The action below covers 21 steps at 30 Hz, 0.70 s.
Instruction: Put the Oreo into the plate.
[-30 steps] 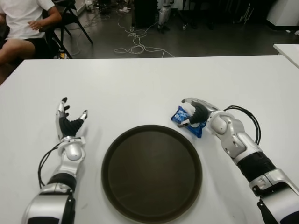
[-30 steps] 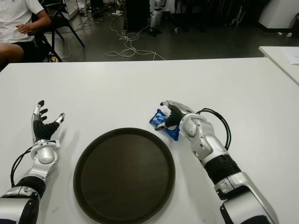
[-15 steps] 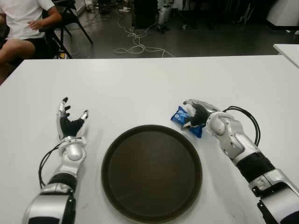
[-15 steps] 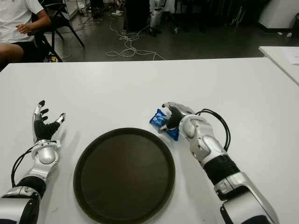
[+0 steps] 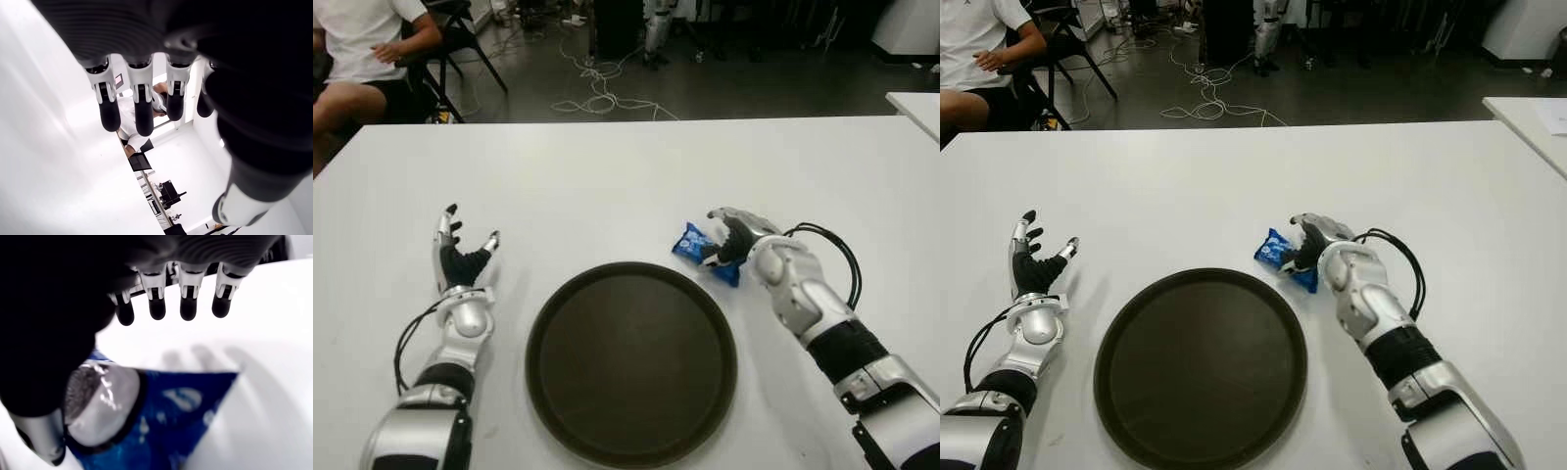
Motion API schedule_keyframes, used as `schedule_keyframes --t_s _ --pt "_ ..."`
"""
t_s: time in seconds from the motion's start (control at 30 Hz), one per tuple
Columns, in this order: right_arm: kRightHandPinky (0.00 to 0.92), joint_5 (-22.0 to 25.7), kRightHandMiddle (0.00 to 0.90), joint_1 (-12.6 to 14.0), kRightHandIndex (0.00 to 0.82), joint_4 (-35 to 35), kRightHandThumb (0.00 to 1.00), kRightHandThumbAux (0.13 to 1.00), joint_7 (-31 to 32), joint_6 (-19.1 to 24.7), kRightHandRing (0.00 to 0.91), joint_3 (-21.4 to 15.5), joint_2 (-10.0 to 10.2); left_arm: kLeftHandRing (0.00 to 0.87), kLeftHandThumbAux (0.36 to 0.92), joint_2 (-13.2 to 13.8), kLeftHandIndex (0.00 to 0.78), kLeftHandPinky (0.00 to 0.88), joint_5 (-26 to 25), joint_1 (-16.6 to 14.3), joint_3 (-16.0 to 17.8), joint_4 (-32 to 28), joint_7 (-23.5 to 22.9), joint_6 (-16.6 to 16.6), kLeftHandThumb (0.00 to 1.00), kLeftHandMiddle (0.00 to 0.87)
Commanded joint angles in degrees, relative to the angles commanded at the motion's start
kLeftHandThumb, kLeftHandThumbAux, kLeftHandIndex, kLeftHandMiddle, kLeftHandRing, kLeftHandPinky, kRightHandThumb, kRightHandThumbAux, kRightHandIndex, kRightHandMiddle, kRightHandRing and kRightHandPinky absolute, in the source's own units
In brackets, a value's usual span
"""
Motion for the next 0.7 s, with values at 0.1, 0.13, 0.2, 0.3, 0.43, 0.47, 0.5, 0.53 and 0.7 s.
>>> schedule_keyframes --t_s 0.1,0.13,0.2,0.3,0.43,0.47,0.5,0.53,0.7 --pt "0.056 -0.36 0.053 0.12 0.035 -0.11 0.000 0.701 -0.20 0.70 0.057 0.19 0.09 0.137 0.780 0.01 0.109 0.173 0.02 0.05 0.00 -0.04 0.07 -0.14 0.231 0.119" --pt "0.059 -0.41 0.054 0.15 0.036 -0.13 0.000 0.700 -0.25 0.89 0.059 0.26 0.10 0.139 0.781 0.02 0.110 0.174 0.01 0.06 0.01 -0.06 0.09 -0.19 0.233 0.121" --pt "0.066 -0.56 0.058 0.15 0.038 -0.06 0.000 0.698 -0.25 1.32 0.065 0.50 0.09 0.146 0.782 0.01 0.112 0.179 0.00 0.09 0.03 -0.10 0.09 -0.29 0.238 0.127" --pt "0.067 -0.74 0.062 0.15 0.041 0.05 0.000 0.696 -0.21 1.85 0.069 0.85 0.14 0.149 0.784 0.04 0.113 0.185 -0.04 0.14 0.06 -0.13 0.00 -0.43 0.241 0.129" --pt "0.080 -0.78 0.080 0.18 0.057 0.45 0.000 0.708 -0.64 2.53 0.085 0.96 0.58 0.139 0.778 0.17 0.109 0.172 -0.05 0.29 0.00 -0.25 -0.49 -0.91 0.239 0.121" --pt "0.082 -0.79 0.083 0.19 0.060 0.48 0.000 0.711 -0.68 2.63 0.088 0.98 0.63 0.133 0.775 0.20 0.105 0.170 -0.03 0.32 -0.02 -0.26 -0.57 -0.95 0.237 0.115" --pt "0.083 -0.76 0.085 0.19 0.062 0.51 0.000 0.713 -0.67 2.75 0.090 0.98 0.69 0.129 0.774 0.23 0.103 0.168 -0.02 0.33 -0.04 -0.27 -0.66 -0.95 0.236 0.111" --pt "0.083 -0.75 0.086 0.19 0.062 0.52 0.000 0.714 -0.66 2.85 0.091 0.99 0.74 0.127 0.774 0.25 0.102 0.169 -0.02 0.33 -0.05 -0.27 -0.74 -0.97 0.235 0.109" --pt "0.081 -0.35 0.092 0.18 0.068 0.75 0.000 0.722 -0.58 3.20 0.096 0.86 1.08 0.116 0.782 0.32 0.103 0.176 0.00 0.31 -0.05 -0.27 -0.91 -0.97 0.228 0.095"
